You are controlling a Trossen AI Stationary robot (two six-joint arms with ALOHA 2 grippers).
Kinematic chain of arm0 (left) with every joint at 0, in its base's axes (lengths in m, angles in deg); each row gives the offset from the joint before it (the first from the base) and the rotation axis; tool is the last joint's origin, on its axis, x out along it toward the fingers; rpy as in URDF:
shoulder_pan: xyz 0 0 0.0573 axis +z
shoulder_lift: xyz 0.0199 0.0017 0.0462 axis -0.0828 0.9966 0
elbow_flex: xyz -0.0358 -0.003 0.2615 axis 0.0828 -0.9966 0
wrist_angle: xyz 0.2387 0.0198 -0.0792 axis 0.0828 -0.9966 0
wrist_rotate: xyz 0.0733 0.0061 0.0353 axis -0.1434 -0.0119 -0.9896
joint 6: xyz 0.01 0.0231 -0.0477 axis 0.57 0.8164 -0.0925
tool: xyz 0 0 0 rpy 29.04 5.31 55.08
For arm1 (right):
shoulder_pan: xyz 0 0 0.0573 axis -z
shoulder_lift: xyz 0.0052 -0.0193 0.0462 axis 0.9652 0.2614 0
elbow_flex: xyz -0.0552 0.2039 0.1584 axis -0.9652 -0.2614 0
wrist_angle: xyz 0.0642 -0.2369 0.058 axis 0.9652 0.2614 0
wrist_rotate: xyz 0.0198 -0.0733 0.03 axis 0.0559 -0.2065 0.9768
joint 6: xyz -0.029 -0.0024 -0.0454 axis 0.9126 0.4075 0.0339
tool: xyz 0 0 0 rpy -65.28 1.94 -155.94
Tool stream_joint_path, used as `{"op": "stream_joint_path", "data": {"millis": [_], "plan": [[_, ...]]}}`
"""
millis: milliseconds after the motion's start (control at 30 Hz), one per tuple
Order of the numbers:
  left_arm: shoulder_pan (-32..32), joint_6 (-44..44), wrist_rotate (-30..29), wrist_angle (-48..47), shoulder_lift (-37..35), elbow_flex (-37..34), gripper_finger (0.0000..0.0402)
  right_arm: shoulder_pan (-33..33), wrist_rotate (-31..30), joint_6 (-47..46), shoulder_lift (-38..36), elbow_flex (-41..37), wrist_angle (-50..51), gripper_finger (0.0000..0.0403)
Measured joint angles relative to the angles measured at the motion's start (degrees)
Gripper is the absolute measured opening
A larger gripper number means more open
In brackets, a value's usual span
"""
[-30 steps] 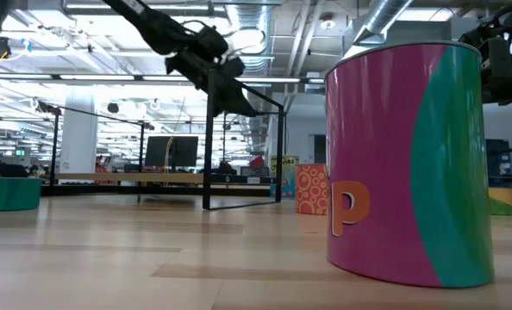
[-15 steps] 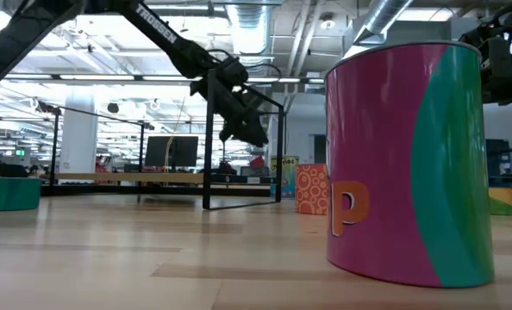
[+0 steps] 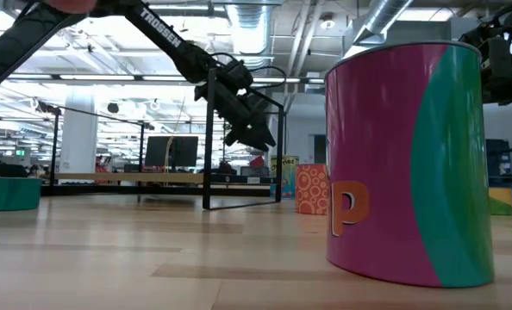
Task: Pick and place cans onto a shelf
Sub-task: Put the top canned cherries on the shelf
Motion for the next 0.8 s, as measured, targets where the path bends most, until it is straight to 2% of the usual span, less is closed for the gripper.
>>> {"op": "stream_joint_path", "data": {"millis": [600,800], "plan": [[-0.16,-1.87,-0.68,1.79,1.45,-0.02,0.0148,0.0,0.0,0.0,-0.01,0.01,0.0,0.0017],[-0.27,-1.63,1.0,2.76,2.24,-0.02,0.0146,0.0,0.0,0.0,-0.01,0.02,0.0,0.0017]]}}
